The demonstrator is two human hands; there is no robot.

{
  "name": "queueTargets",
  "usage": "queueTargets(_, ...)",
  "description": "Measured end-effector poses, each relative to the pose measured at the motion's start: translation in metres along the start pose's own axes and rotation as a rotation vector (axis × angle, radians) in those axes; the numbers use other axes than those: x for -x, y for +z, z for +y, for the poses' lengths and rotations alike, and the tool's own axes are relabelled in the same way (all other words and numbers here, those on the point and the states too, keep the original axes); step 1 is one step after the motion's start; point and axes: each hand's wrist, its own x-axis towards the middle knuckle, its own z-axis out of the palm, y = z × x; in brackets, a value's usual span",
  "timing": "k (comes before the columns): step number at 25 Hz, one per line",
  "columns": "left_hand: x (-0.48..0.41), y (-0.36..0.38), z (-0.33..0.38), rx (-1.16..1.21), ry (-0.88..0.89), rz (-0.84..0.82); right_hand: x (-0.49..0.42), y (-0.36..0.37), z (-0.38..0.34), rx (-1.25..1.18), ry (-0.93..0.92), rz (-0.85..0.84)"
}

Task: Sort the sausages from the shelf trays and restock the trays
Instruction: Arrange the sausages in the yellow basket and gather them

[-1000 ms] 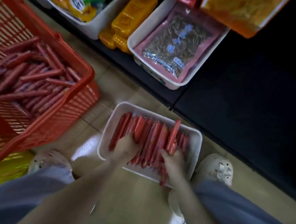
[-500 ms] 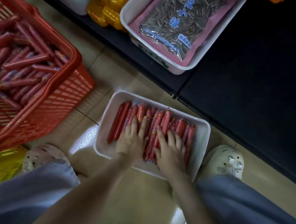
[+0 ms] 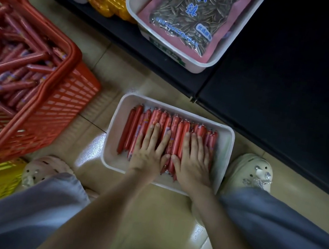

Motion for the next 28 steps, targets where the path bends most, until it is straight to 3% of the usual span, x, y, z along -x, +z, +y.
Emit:
queueTargets(7,0.007,-0.024,0.004,0.046,-0.016,-0.091,0.006,-0.013,-0.019,-0.057,0.017,-0.096)
queueTargets(12,0.039,-0.102,0.005,0.118,-0.121,-0.117,0.017,-0.110,-0.049,-0.206,0.045,-0.109)
queueTargets(21,0.173,-0.319,-0.057,0.120,-0.122,0.402,0.091,-0.298,-0.181,-0.139,-0.350,0.276)
queueTargets(24,0.253,-0.342,-0.115,0.161,-0.188,0.558,0.125,-0.324,-0.252,-0.083,-0.511,0.350)
queueTargets(28,0.362,-0.308,-0.202,0.252,-0.343,0.729,0.160,-0.312,-0.358,-0.040,-0.759,0.329)
